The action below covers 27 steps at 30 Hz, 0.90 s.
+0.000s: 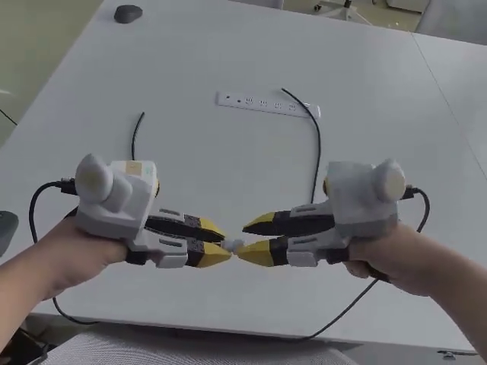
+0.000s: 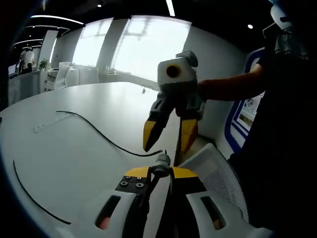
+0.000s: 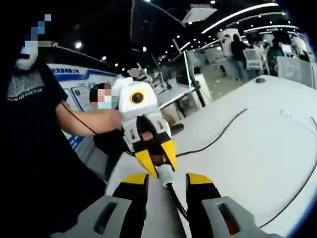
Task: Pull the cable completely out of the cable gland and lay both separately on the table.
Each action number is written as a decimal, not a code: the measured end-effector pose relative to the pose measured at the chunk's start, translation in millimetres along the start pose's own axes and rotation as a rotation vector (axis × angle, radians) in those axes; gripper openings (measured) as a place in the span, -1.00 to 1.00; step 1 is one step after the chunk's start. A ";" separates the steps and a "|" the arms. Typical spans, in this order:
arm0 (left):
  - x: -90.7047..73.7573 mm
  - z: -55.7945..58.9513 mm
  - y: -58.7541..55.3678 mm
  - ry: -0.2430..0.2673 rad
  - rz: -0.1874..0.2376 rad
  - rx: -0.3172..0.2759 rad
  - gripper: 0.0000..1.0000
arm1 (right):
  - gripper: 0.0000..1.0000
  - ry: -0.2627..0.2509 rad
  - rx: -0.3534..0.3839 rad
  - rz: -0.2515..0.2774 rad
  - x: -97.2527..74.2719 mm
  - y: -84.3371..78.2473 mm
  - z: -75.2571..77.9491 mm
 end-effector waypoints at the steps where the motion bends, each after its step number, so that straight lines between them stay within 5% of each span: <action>1: 0.1 0.2 0.1 -0.001 0.000 0.009 -0.70 | -0.50 0.011 0.040 0.005 -1.0 0.5 3.3; 4: 1.0 -1.0 1.3 0.001 0.004 0.029 -0.70 | -0.53 0.064 0.207 0.005 -2.1 0.1 12.7; 7: 1.9 -1.1 2.5 0.002 0.006 0.039 -0.70 | -0.55 0.070 0.217 -0.004 -0.2 -2.2 22.0; 12: 4.0 -0.9 5.2 0.007 0.006 0.037 -0.70 | -0.59 0.174 0.333 -0.023 3.8 -3.7 13.6; 27: 8.3 -1.7 3.8 0.009 -0.003 0.039 -0.70 | -0.83 0.194 0.281 -0.078 9.3 -10.5 11.7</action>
Point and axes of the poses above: the centre of the closed fingertips' face, and the gripper's own axes: x roughly forward along the fingers, z roughly to its right, y roughly out of its top, the point moved 8 cm from there along -x, roughly backward along the fingers, and after that the axes turned 5 degrees about z, right-handed, at the moved point
